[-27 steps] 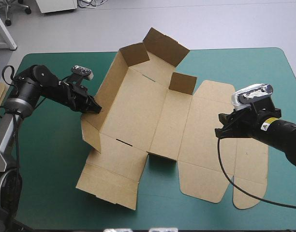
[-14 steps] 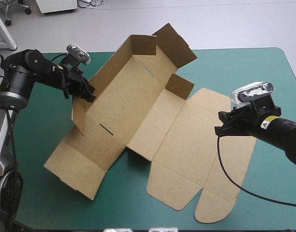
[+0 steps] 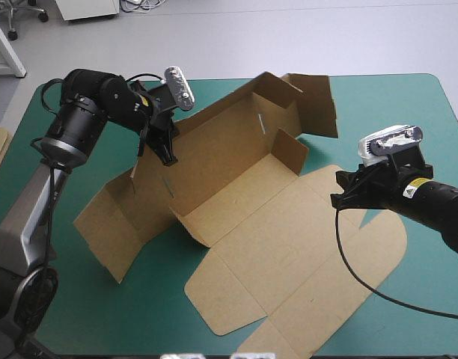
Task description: Fold the box
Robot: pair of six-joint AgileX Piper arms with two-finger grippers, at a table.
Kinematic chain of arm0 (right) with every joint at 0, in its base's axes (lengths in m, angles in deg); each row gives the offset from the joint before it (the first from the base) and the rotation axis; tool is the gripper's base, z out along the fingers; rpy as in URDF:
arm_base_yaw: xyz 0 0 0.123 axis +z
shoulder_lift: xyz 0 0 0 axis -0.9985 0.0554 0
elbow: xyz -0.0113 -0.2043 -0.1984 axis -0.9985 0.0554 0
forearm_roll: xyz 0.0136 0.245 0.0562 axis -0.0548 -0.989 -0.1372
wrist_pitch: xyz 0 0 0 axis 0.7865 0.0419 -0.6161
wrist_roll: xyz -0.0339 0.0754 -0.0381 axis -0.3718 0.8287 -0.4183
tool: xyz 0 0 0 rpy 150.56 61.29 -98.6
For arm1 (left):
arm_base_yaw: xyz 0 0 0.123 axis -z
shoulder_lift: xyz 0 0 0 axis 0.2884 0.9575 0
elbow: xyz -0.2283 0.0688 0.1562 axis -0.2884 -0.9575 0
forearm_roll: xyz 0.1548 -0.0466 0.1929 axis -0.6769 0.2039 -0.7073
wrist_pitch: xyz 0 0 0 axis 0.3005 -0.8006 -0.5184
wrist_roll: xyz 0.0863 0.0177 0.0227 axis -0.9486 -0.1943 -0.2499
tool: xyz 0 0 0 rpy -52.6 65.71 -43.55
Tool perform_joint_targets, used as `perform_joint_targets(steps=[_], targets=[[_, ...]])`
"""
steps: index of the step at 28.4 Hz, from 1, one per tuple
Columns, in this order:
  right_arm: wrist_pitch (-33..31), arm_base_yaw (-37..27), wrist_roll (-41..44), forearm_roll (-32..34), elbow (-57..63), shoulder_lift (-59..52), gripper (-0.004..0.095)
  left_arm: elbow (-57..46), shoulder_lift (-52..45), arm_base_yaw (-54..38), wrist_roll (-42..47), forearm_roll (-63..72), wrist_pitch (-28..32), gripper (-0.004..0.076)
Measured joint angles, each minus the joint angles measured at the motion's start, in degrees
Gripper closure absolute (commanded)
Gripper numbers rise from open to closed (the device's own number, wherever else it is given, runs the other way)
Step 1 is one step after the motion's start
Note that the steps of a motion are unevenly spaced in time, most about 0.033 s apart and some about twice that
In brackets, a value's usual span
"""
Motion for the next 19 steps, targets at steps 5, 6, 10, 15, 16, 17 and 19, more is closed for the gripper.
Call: perform_joint_targets(steps=[5,6,10,15,16,17,19], targets=[[-0.24,0.00,0.00,-0.64,0.00,0.00,0.0469,4.19,2.87,6.79,-3.98,-4.79,0.07,0.0711],[-0.24,0.00,0.00,-0.46,0.00,0.00,0.0469,4.51,3.19,7.92,-4.50,-6.56,0.12,0.0711],[-0.97,0.00,1.83,6.33,-1.62,0.00,0.0469,4.76,3.98,13.04,-4.25,-15.80,1.99,0.0712],[-3.42,0.00,8.78,20.95,-5.41,0.00,0.0469,4.76,3.98,15.07,-1.34,-19.31,5.87,0.0734],[-3.95,0.00,10.07,23.25,-5.96,0.00,0.0469,4.76,3.98,15.23,-0.47,-19.37,6.32,0.0734],[-4.37,0.00,10.97,25.34,-6.52,0.00,0.0469,4.76,3.98,15.47,0.14,-19.59,6.70,0.0734],[-5.18,0.00,12.66,29.61,-7.07,0.00,0.0469,4.76,3.98,16.21,1.25,-20.09,7.32,0.0734]])
